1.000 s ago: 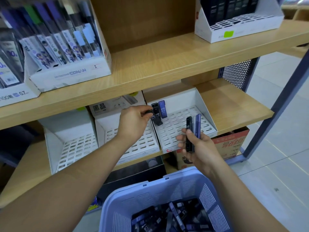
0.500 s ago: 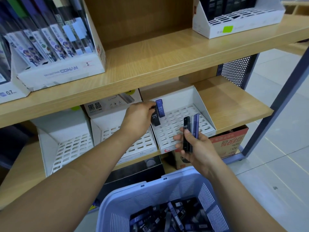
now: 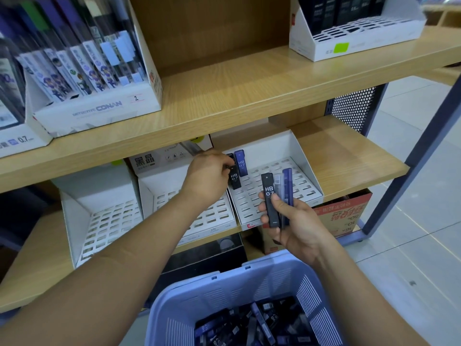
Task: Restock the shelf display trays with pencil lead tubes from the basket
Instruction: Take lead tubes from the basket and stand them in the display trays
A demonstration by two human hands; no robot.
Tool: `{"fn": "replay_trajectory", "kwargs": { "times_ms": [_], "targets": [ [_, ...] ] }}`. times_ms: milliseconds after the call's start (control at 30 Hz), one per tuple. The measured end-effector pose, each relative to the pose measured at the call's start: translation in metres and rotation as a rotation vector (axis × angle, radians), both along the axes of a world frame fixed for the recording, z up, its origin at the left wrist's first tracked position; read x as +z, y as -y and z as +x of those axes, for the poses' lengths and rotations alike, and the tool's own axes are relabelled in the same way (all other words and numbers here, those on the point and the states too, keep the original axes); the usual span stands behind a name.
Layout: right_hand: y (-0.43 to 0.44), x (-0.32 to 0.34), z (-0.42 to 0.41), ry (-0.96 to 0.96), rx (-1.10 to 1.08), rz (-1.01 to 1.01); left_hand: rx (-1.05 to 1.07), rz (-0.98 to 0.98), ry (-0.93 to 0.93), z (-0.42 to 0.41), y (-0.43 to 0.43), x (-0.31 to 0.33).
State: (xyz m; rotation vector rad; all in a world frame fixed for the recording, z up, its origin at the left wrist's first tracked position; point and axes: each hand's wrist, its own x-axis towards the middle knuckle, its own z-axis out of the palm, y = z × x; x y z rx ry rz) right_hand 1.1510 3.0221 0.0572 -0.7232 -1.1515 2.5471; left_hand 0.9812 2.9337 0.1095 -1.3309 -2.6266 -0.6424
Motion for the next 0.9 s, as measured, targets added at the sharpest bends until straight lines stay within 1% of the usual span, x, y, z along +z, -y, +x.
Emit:
{"fn": "replay_trajectory", "kwargs": {
  "times_ms": [33,67,100,167,200,233,267,333,400,500,533,600,633,700,800,900],
  "targets": [
    [0.000,0.001,0.001,-0.004,0.010,0.012,0.002,0.013,0.020,0.005,0.002,0.002],
    [0.001,0.002,0.001,-0.007,0.023,0.026,0.005,0.047,0.093,0.011,0.004,0.007],
    [0.001,0.004,0.002,-0.012,0.042,0.044,0.002,0.096,0.227,0.019,0.007,0.012],
    [0.003,0.007,0.003,-0.019,0.086,0.085,-0.057,0.200,0.609,0.038,0.017,0.021],
    [0.004,0.009,0.003,-0.021,0.111,0.104,-0.083,0.229,0.756,0.046,0.021,0.024],
    [0.005,0.011,0.003,-0.023,0.136,0.122,-0.096,0.239,0.826,0.052,0.026,0.025],
    [0.006,0.013,0.003,-0.023,0.163,0.142,-0.094,0.253,0.851,0.055,0.031,0.024],
    [0.008,0.014,0.002,-0.011,0.215,0.191,-0.038,0.289,0.883,0.055,0.038,0.022],
    [0.010,0.013,0.001,0.014,0.256,0.258,0.023,0.303,0.957,0.053,0.045,0.017],
    [0.013,0.010,-0.002,0.075,0.258,0.362,0.091,0.301,1.049,0.051,0.054,0.010],
    [0.014,0.008,-0.003,0.109,0.221,0.396,0.114,0.331,1.059,0.051,0.056,0.009],
    [0.012,0.003,-0.005,0.198,0.081,0.425,0.162,0.443,1.046,0.048,0.057,0.012],
    [0.009,0.000,-0.006,0.228,0.006,0.401,0.180,0.500,1.007,0.045,0.056,0.014],
    [0.001,-0.005,-0.004,0.241,-0.091,0.304,0.195,0.559,0.856,0.034,0.053,0.016],
    [-0.007,-0.007,-0.004,0.198,-0.152,0.176,0.172,0.551,0.632,0.021,0.048,0.012],
    [-0.007,-0.007,-0.005,0.158,-0.170,0.195,0.153,0.515,0.495,0.019,0.039,0.001]
  ]
}}
